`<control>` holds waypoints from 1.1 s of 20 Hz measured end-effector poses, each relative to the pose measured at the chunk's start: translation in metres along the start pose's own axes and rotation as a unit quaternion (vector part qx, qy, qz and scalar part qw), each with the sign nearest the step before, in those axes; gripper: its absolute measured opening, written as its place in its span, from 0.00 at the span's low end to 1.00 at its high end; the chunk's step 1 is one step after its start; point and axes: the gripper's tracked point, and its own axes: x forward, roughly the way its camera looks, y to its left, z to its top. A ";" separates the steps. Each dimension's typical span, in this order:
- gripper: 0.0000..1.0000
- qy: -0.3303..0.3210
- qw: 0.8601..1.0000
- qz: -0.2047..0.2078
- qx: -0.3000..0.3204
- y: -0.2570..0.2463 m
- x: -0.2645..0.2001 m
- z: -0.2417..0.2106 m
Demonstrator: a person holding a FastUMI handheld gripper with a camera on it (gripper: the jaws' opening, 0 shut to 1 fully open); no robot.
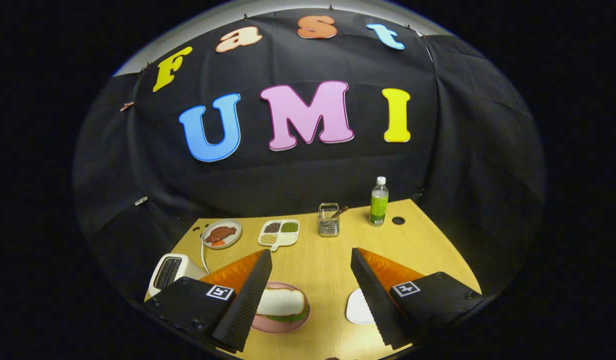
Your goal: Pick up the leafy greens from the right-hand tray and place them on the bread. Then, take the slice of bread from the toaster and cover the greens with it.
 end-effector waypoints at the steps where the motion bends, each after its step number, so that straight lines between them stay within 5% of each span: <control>1: 0.98 -0.020 1.000 -0.006 -0.003 -0.007 -0.005 0.014; 6: 0.98 -0.078 0.996 -0.008 -0.038 -0.034 -0.032 0.043; 22: 0.98 -0.082 0.994 0.031 -0.058 -0.096 -0.046 0.038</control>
